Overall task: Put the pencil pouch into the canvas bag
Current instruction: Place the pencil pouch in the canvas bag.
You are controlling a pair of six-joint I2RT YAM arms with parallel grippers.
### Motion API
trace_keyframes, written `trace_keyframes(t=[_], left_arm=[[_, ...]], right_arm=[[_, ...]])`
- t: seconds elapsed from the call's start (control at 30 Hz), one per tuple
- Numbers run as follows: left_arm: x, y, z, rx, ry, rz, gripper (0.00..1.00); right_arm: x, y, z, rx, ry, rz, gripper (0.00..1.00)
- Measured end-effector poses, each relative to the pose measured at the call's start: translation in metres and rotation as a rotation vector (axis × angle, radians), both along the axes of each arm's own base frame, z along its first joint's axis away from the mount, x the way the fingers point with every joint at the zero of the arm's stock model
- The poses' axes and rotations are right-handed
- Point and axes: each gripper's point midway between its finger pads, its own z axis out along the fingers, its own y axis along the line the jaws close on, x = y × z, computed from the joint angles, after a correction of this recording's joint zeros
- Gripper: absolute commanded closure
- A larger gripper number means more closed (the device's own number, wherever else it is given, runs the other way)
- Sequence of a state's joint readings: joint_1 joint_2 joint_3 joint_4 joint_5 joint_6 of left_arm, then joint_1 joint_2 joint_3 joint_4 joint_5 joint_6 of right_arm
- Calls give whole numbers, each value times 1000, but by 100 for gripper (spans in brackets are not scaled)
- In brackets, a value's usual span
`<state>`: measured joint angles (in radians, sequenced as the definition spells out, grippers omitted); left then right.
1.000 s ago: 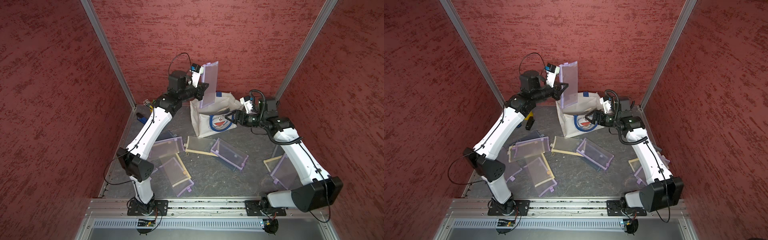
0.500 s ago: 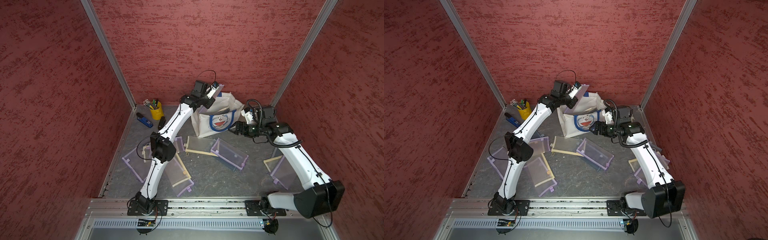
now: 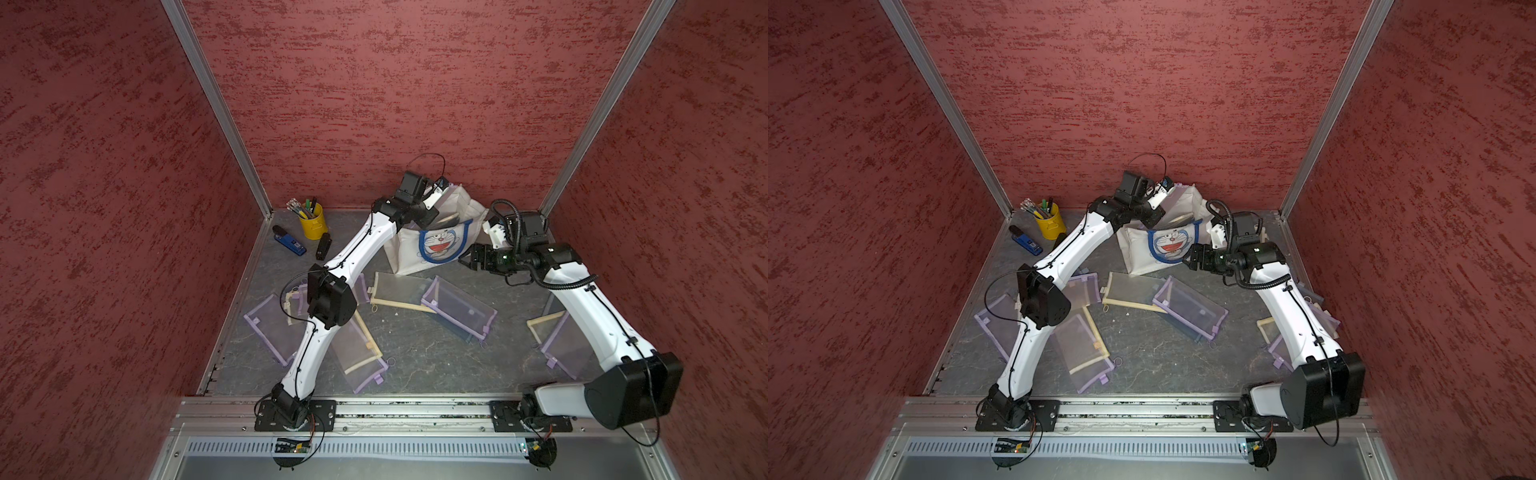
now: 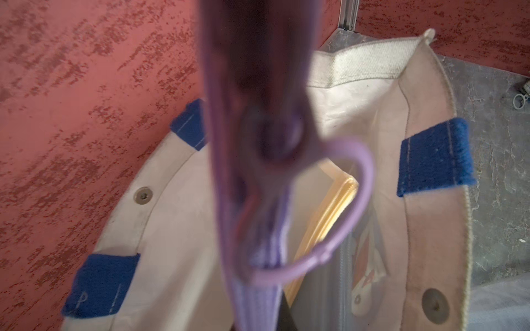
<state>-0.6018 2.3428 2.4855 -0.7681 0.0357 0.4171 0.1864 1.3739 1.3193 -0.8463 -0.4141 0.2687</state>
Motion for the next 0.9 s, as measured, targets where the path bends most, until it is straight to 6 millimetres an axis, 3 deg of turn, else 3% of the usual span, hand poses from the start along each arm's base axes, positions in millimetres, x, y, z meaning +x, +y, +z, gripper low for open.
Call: trace_keyframes(t=[0.07, 0.13, 0.2, 0.4, 0.53, 0.63, 0.77, 0.9], left_arm=[[-1, -2, -5, 14, 3, -1, 83], [-2, -3, -7, 26, 3, -2, 63], [-2, -1, -8, 32, 3, 5, 52], [1, 3, -6, 30, 0, 31, 39], [-10, 8, 2, -6, 21, 41, 31], [-30, 12, 27, -90, 34, 45, 21], [-69, 19, 86, -280, 20, 27, 0], [-112, 22, 138, -463, 14, -23, 0]], right_arm=[[7, -6, 0, -7, -2, -21, 10], [19, -13, 5, -9, -14, -46, 10], [33, -20, 13, -7, -39, -71, 10], [78, -48, 39, 7, -126, -157, 10], [105, -80, 37, 6, -140, -248, 11], [132, -110, 23, -6, -133, -322, 11], [173, -148, -14, -10, -102, -407, 11], [210, -171, -56, -7, -65, -454, 11]])
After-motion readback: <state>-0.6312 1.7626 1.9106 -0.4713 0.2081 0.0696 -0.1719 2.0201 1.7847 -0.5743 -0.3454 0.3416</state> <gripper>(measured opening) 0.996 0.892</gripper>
